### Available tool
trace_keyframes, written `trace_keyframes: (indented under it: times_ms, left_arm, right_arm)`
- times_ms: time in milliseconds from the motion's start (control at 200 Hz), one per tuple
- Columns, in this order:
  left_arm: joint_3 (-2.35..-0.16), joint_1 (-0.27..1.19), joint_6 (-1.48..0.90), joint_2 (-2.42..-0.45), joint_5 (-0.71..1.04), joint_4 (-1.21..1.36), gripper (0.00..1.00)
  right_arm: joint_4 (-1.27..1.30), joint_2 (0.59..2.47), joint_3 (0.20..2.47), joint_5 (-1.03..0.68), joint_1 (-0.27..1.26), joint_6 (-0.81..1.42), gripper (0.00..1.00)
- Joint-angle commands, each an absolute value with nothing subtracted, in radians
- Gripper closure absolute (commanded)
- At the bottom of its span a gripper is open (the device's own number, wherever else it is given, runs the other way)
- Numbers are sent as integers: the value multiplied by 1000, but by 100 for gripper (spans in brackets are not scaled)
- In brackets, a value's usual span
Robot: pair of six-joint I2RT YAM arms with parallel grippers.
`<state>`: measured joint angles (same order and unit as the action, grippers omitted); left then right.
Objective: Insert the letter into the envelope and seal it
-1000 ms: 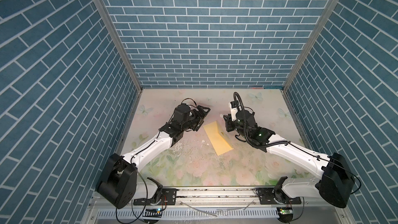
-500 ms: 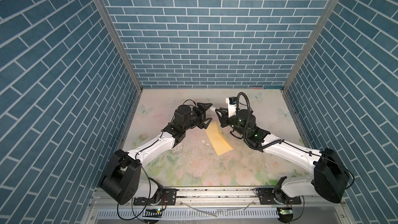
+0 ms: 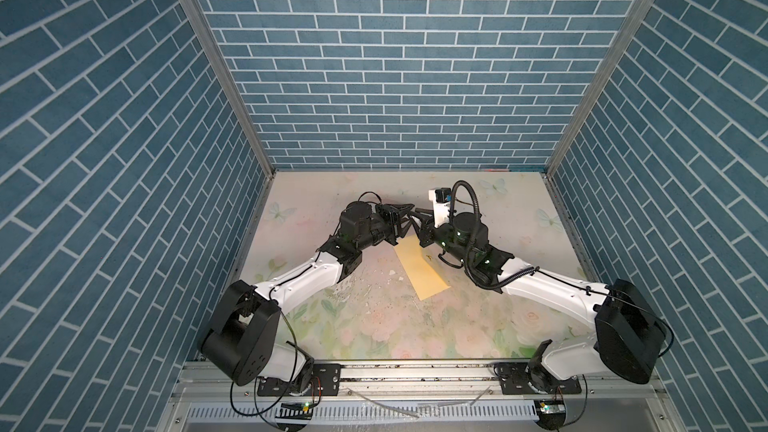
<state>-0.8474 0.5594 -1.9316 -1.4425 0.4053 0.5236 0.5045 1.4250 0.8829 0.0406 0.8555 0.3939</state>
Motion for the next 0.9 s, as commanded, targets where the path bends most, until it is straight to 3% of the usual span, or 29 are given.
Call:
trace_keyframes:
  times_ms: [0,200,345,470,635,780,895]
  left_arm:
    - [-861,562,-1937,-1459,411,559,75]
    - [-854,561,-1908,-1454,404,532,100]
    - [-862,556,-1825,-1444,396,484,100]
    - [-878,535,-1651,-1403,370,341,100]
    - [-947,520,-1316,-1341,254,5,100]
    - [-993,520,-1122,-1343,164,-162,100]
    - [-992,521,-1051,-1377,126,-203,100]
  right_arm:
    - [563,1425,851,22,865,430,100]
    - [565,1425,843,9,870,428,100]
    - [538,1413,846,-13,870,414,100]
    - [499,1368,828,-21,868,393,72]
    - [373,1293,826,-11,866,352,43]
    - [278,1244,807,4,835,367,35]
    - [198,1235,803,-8,793,393,39]
